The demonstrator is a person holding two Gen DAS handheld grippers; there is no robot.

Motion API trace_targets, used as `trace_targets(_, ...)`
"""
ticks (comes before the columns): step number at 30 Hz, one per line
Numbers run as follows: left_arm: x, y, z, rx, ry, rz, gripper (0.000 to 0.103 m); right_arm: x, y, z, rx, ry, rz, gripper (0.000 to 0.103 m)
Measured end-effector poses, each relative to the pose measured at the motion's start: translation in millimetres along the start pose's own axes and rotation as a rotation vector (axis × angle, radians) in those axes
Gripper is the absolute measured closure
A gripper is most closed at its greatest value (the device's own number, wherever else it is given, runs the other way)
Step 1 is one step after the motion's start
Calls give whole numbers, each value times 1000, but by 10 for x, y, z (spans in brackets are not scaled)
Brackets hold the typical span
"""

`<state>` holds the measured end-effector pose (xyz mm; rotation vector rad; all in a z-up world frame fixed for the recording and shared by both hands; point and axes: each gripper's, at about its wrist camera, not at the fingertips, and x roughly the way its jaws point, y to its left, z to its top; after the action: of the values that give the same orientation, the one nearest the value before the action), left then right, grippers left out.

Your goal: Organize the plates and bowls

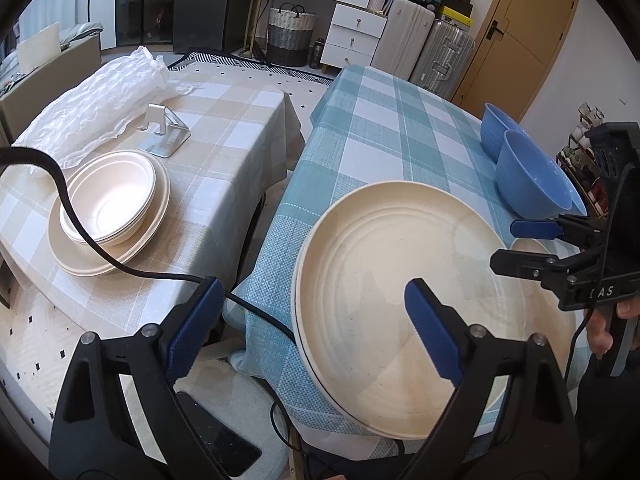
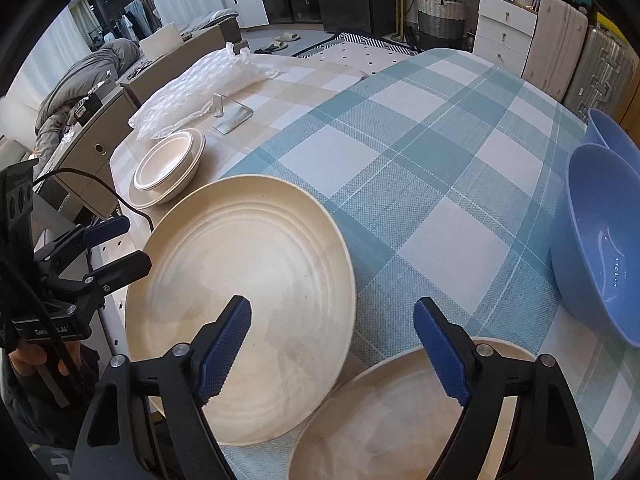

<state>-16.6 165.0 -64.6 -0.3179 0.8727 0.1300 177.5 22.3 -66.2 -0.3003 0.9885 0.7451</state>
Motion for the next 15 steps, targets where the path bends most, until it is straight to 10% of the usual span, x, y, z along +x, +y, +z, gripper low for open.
trace_targets(15, 208, 48, -36, -11, 48, -30, 46, 269, -5, 14, -2, 85, 29, 41)
